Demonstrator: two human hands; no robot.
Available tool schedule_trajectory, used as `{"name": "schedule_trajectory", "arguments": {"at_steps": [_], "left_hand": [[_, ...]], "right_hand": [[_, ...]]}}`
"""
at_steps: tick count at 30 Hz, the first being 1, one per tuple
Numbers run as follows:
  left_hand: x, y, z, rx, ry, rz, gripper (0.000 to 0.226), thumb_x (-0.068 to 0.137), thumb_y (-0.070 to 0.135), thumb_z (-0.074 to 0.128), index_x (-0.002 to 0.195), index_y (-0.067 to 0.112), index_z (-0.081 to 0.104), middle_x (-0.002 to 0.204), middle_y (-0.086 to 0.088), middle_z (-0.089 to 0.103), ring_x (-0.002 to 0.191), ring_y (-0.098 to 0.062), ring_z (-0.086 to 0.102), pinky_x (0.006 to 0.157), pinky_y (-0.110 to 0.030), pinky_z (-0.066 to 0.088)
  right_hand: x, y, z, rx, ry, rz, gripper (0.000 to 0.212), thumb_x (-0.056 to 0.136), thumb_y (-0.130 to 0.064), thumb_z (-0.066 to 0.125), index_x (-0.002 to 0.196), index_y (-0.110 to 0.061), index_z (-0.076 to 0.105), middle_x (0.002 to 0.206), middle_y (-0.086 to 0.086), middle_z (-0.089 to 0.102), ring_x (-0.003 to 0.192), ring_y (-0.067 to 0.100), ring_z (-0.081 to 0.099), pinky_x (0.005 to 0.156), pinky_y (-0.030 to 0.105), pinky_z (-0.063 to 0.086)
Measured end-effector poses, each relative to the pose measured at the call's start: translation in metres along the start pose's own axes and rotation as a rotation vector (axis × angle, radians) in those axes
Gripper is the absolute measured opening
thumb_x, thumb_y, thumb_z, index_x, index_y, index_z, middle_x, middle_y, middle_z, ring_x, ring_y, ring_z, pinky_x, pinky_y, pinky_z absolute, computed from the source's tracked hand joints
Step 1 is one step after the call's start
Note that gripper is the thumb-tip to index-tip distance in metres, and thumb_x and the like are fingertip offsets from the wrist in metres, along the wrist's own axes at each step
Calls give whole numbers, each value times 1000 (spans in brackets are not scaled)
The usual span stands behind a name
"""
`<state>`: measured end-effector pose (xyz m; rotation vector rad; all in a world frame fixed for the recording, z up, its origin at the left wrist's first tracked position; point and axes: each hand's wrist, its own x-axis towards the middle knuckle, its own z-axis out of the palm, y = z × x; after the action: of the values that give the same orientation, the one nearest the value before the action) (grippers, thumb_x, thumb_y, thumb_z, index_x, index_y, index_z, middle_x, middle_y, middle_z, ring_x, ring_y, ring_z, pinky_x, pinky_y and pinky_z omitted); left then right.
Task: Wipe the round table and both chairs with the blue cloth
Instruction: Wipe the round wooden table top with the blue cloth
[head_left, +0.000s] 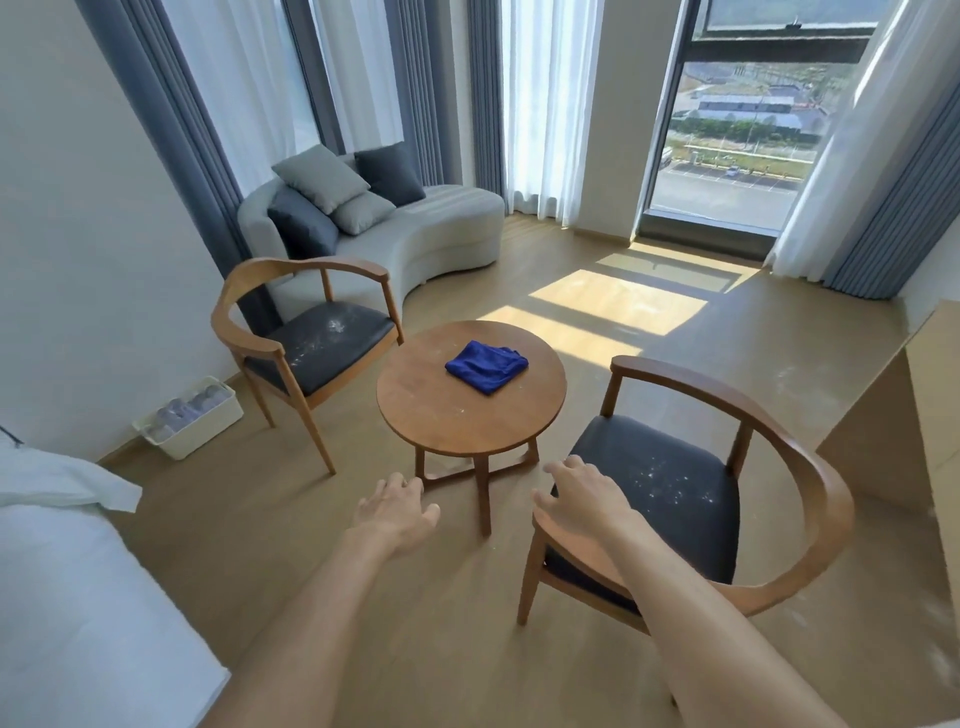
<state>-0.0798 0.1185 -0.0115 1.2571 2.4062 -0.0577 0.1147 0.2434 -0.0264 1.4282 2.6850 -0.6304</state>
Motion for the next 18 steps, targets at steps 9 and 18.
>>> {"name": "schedule_trajectory", "arguments": {"at_steps": [9,18], "left_hand": [[93,-87,-51,-189,46,-87,44,95,43,39,133,20,43,139,-4,39,128,-21,37,103,-39,37],[166,-169,-77,-223,45,-201,47,94,43,40,134,20,42,139,-5,39,130,-23,35,105,-38,35]], "right_hand": [[131,-73,0,-97,-103,-94,49,95,-49,47,138,-26,45,128,1,51,110,18,54,88,34,53],[241,-134,17,-128,-188,-143,54,96,-47,50,145,-26,39,141,4,45,124,21,48,98,34,47]]}}
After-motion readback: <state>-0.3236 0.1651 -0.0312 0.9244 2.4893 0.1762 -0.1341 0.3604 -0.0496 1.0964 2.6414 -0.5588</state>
